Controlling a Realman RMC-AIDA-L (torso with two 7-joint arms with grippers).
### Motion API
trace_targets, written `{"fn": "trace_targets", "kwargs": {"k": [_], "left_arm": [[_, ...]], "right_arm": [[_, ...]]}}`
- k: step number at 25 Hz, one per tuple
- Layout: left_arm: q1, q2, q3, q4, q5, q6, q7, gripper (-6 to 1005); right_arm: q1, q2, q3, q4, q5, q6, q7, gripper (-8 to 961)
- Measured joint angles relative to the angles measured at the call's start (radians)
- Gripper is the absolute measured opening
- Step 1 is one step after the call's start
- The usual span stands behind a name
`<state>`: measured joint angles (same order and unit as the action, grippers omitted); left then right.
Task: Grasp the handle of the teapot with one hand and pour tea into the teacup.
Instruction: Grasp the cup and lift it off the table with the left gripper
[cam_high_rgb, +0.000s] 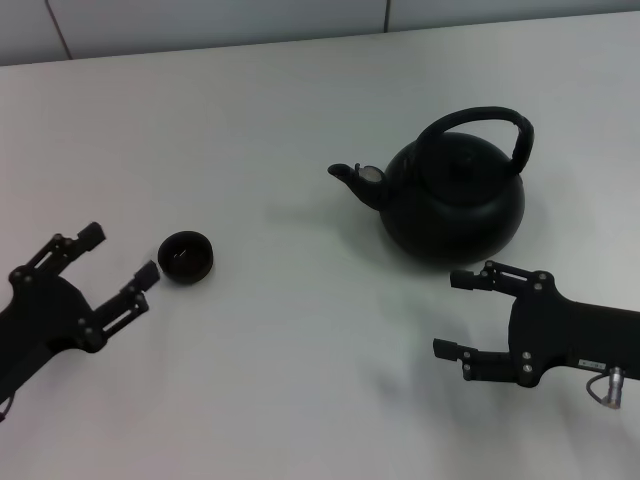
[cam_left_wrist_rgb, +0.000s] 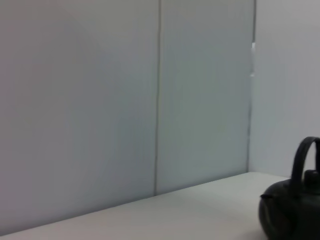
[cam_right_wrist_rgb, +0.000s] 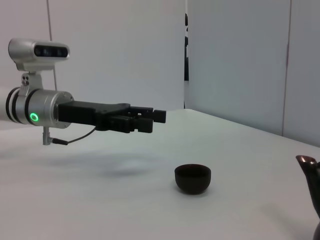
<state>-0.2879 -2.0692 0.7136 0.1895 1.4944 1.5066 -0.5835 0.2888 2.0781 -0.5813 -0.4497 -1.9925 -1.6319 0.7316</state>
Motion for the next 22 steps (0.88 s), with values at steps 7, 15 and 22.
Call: {"fn": "trace_targets", "kwargs": {"k": [7,15,22], "left_arm": [[0.0,0.001,-0.005,-0.005,0.001,-0.027,0.017,801],[0.001,0.003,0.004,-0.001,0.007,-0.066,0.018,802],[-0.001,0.004,0.089,0.003,0.01,-0.16,0.019,802]], "right_arm": [[0.004,0.0,0.0,0.0,0.001,0.004,0.0,813],[0.004,0.0,-0.001,0.0,0.002,0.007,0.0,813],[0.004,0.0,-0.002,0.0,0.002,0.009,0.0,814]]}}
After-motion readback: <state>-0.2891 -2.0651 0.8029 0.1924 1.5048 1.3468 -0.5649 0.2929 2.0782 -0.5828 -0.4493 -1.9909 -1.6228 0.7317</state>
